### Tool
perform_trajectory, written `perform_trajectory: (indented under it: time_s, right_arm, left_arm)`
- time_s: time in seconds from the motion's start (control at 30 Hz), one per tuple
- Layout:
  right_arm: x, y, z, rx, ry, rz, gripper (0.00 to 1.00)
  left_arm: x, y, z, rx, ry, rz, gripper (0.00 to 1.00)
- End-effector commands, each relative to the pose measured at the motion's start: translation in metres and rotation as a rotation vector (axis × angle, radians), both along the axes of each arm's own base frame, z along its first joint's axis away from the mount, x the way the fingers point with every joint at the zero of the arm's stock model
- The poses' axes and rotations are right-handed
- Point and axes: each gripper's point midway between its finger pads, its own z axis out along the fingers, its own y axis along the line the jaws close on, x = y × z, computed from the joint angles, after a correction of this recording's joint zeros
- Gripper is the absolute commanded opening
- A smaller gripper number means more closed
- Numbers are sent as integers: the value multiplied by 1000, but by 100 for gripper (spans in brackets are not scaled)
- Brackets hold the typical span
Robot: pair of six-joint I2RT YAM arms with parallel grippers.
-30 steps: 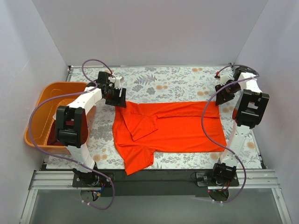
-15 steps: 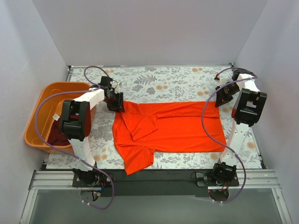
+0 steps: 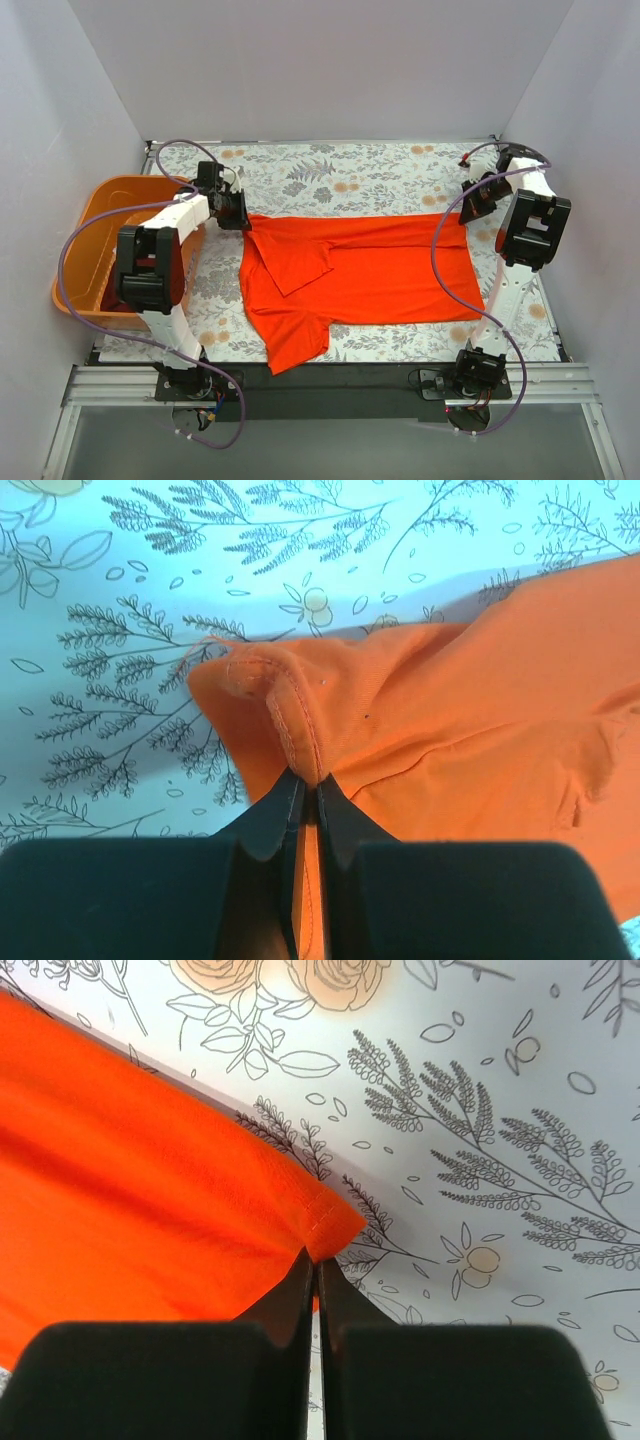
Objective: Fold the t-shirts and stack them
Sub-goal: Fold the tshirt
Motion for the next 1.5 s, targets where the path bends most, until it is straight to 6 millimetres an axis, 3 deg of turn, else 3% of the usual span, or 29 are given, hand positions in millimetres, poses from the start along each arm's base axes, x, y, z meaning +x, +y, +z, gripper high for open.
perform_trajectory:
  time_s: [0.0, 0.17, 0.3, 0.37, 0.4, 0.43, 0.5, 0.53, 0.57, 0.6, 0.73, 0.8, 0.83, 0.87, 1.07, 1.17, 1.2, 1.33, 1.47]
  right_arm:
    - [26, -8, 33, -20, -131, -17, 1]
    - [44, -13, 22, -26, -148, -52, 1]
    - [58, -13, 17, -43, -168, -85, 1]
    - [61, -12, 16, -60, -173, -86, 1]
    - [61, -11, 19, -62, -177, -84, 4]
    - [61, -11, 22, -67, -183, -80, 23]
    - [56, -11, 33, -75, -198, -70, 38]
    - [54, -11, 37, -80, -206, -61, 51]
    - [53, -11, 51, -93, -239, -46, 55]
    - [50, -12, 56, -100, -246, -42, 56]
    - [38, -11, 79, -130, -293, 2, 55]
    - [35, -6, 87, -136, -321, 42, 54]
    - [33, 0, 85, -142, -314, 62, 53]
    - [33, 3, 81, -148, -307, 77, 53]
    - [39, 27, 59, -150, -279, 155, 48]
    - [43, 36, 46, -156, -260, 180, 46]
    - [46, 37, 44, -160, -261, 183, 46]
    - [49, 44, 27, -173, -230, 200, 45]
    - [46, 43, 7, -196, -190, 212, 45]
  left_arm:
    - [26, 7, 16, 24, -99, 31, 0]
    - [43, 11, -11, 48, -59, 61, 0]
    - [58, 12, -19, 65, -56, 62, 0]
    - [55, 12, -26, 74, -17, 56, 0]
    - [57, 12, -24, 70, -8, 51, 0]
    - [51, 7, -21, 51, 4, 15, 8]
    - [38, 2, -2, 23, -24, -14, 16]
    - [35, 1, 7, 15, -43, -19, 26]
    - [31, 1, 15, 12, -56, -20, 30]
    - [28, 1, 39, 10, -109, -20, 33]
    - [12, 6, 77, 38, -214, -33, 36]
    - [17, 8, 86, 73, -269, -51, 40]
    - [22, 7, 81, 81, -268, -60, 41]
    - [33, 6, 90, 85, -294, -66, 42]
    - [83, -10, 71, 91, -259, -135, 46]
    - [93, -11, 49, 137, -212, -140, 47]
    - [97, -12, 50, 137, -216, -138, 47]
    - [102, -6, 29, 191, -184, -121, 46]
    - [92, 6, 4, 246, -119, -104, 42]
